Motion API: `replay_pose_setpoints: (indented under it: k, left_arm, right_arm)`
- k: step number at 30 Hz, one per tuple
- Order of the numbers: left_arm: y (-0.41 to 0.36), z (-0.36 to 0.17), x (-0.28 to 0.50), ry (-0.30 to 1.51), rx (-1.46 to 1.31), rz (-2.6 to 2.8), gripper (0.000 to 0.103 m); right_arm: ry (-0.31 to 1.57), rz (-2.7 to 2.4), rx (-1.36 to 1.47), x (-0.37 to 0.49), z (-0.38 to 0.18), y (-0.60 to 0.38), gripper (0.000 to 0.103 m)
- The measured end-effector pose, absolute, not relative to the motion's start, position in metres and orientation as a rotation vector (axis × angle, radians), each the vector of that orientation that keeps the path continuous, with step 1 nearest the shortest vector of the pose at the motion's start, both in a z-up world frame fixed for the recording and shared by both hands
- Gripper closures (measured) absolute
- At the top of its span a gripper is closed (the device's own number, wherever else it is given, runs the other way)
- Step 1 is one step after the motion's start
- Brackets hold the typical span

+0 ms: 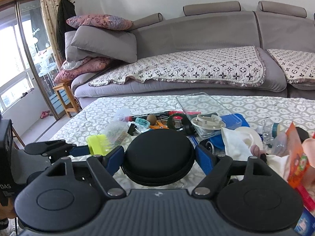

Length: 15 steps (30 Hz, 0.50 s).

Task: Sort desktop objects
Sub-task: 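Lift the yellow-green brush with the left gripper toward the cardboard box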

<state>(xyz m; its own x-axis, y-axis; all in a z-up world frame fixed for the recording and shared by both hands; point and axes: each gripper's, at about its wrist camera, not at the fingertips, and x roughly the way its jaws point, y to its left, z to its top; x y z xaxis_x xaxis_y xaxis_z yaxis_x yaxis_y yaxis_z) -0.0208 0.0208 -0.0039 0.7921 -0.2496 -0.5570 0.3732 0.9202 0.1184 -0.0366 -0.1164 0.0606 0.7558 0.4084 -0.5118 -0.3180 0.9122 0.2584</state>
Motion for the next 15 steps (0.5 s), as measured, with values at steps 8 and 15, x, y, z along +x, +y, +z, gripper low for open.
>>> replay_pose_setpoints:
  k: [8,15]
  left_arm:
    - [-0.004,0.025,-0.047,0.494,0.258,-0.359,0.047]
    - [-0.027,0.038,-0.055,0.449,0.259,-0.403,0.047]
  right_arm:
    - [0.560,0.383,0.139,-0.074,0.084,-0.125,0.024]
    - [0.535,0.336,0.144,-0.097,0.096,-0.147,0.024]
